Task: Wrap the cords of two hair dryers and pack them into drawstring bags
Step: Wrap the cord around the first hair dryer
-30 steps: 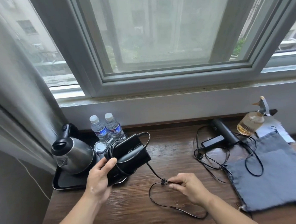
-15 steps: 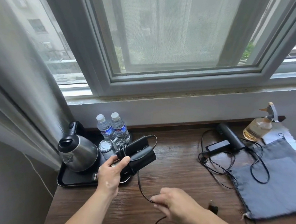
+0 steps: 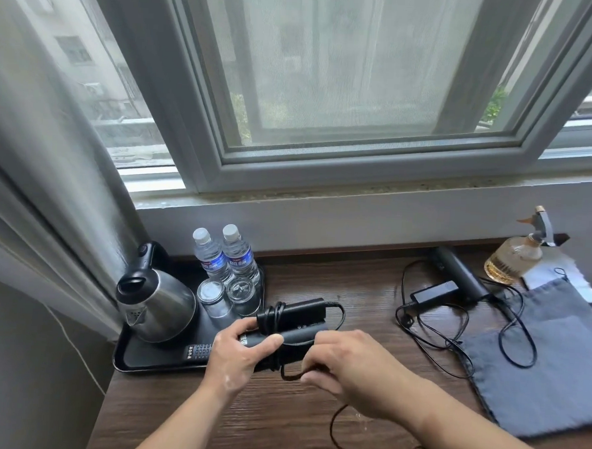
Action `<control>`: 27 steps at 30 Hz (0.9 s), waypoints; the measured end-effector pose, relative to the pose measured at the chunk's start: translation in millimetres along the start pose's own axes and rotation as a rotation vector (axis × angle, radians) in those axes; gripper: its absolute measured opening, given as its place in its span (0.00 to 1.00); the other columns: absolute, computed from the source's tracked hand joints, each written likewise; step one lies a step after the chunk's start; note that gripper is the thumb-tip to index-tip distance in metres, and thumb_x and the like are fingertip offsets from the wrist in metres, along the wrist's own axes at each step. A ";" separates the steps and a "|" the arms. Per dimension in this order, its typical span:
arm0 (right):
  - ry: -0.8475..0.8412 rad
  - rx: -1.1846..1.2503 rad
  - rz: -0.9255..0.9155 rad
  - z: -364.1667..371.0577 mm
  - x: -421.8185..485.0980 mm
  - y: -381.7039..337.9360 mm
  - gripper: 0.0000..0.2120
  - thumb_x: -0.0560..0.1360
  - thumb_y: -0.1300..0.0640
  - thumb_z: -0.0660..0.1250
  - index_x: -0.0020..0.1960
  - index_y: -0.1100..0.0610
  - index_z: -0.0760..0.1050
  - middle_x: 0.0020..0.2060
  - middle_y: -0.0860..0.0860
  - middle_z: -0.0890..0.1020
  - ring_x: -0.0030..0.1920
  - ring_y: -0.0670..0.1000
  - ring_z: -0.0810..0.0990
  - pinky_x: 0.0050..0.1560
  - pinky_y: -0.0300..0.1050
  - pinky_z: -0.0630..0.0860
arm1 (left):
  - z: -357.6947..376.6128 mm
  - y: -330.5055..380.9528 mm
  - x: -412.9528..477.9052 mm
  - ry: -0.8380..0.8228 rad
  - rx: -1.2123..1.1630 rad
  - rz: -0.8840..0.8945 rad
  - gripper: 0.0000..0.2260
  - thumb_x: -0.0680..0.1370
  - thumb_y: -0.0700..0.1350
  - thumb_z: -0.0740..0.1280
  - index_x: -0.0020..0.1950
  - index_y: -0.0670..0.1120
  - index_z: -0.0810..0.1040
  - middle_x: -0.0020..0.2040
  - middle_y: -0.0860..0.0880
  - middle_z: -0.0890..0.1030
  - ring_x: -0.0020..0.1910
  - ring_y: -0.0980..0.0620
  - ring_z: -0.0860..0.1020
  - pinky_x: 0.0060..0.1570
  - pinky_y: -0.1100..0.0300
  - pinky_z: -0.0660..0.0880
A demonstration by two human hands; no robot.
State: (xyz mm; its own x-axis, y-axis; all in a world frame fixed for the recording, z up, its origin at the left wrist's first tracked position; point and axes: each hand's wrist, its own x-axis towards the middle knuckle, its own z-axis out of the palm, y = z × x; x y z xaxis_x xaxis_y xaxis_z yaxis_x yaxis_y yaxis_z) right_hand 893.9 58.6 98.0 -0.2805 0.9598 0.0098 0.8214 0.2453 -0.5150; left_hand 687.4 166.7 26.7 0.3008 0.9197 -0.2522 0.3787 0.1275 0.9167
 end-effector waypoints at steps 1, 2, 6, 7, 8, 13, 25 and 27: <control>0.013 0.011 0.013 -2.2 0.9 2.9 0.18 0.76 0.38 0.58 0.50 0.47 0.80 0.45 0.44 0.80 0.46 0.46 0.78 0.49 0.45 0.76 | 1.0 0.7 -0.4 -0.019 0.009 0.003 0.24 0.58 0.61 0.79 0.50 0.53 0.86 0.47 0.55 0.88 0.48 0.56 0.86 0.55 0.53 0.82; 0.032 0.027 0.026 -4.4 1.7 5.7 0.16 0.75 0.38 0.61 0.49 0.47 0.81 0.44 0.44 0.80 0.45 0.45 0.78 0.48 0.43 0.75 | 1.5 1.2 -0.9 -0.040 0.019 0.009 0.25 0.58 0.61 0.80 0.51 0.52 0.86 0.47 0.54 0.88 0.48 0.55 0.86 0.55 0.53 0.82; 0.101 0.082 0.090 -13.5 6.5 15.8 0.11 0.73 0.40 0.72 0.47 0.47 0.82 0.40 0.42 0.80 0.42 0.41 0.75 0.45 0.35 0.70 | 5.2 5.8 -4.1 -0.131 0.059 0.055 0.27 0.59 0.61 0.80 0.53 0.50 0.86 0.48 0.54 0.88 0.49 0.56 0.85 0.52 0.64 0.79; 0.104 0.095 0.101 -15.9 8.5 17.0 0.11 0.72 0.41 0.73 0.47 0.47 0.82 0.40 0.41 0.80 0.42 0.40 0.74 0.45 0.34 0.70 | 6.9 8.4 -5.8 -0.153 0.058 0.064 0.26 0.59 0.60 0.79 0.52 0.49 0.87 0.48 0.55 0.88 0.49 0.57 0.85 0.50 0.68 0.78; 0.106 0.108 0.109 -17.9 10.7 18.1 0.10 0.72 0.42 0.74 0.47 0.48 0.83 0.40 0.42 0.80 0.42 0.40 0.75 0.45 0.35 0.71 | 8.2 10.5 -7.5 -0.175 0.057 0.070 0.25 0.59 0.59 0.79 0.52 0.49 0.87 0.48 0.55 0.88 0.49 0.57 0.85 0.49 0.69 0.77; 0.131 0.204 0.163 -21.5 20.0 26.4 0.09 0.70 0.46 0.77 0.45 0.49 0.84 0.40 0.43 0.83 0.44 0.42 0.79 0.46 0.34 0.73 | 7.3 11.8 -9.3 -0.261 0.090 0.096 0.24 0.61 0.63 0.80 0.53 0.53 0.87 0.52 0.55 0.87 0.53 0.58 0.84 0.57 0.62 0.77; 0.166 0.324 0.238 -7.0 30.4 32.8 0.09 0.69 0.45 0.78 0.44 0.49 0.84 0.40 0.45 0.85 0.44 0.43 0.81 0.46 0.35 0.75 | 12.2 14.1 -10.6 -0.271 0.169 0.117 0.22 0.57 0.59 0.83 0.46 0.52 0.86 0.46 0.52 0.86 0.46 0.57 0.83 0.51 0.63 0.77; 0.170 0.346 0.254 -6.3 29.6 34.6 0.09 0.69 0.46 0.78 0.44 0.49 0.84 0.39 0.44 0.84 0.44 0.44 0.81 0.45 0.36 0.76 | 12.9 14.6 -10.7 -0.257 0.161 0.119 0.21 0.58 0.58 0.82 0.46 0.52 0.86 0.46 0.51 0.85 0.47 0.56 0.83 0.53 0.61 0.77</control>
State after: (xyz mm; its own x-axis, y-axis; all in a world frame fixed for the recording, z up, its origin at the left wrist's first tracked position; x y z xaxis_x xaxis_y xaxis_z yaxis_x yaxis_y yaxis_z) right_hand 917.2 96.4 85.9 0.0170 0.9995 -0.0282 0.6312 -0.0326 -0.7749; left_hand 701.0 153.9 38.8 0.5551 0.7979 -0.2348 0.4548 -0.0548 0.8889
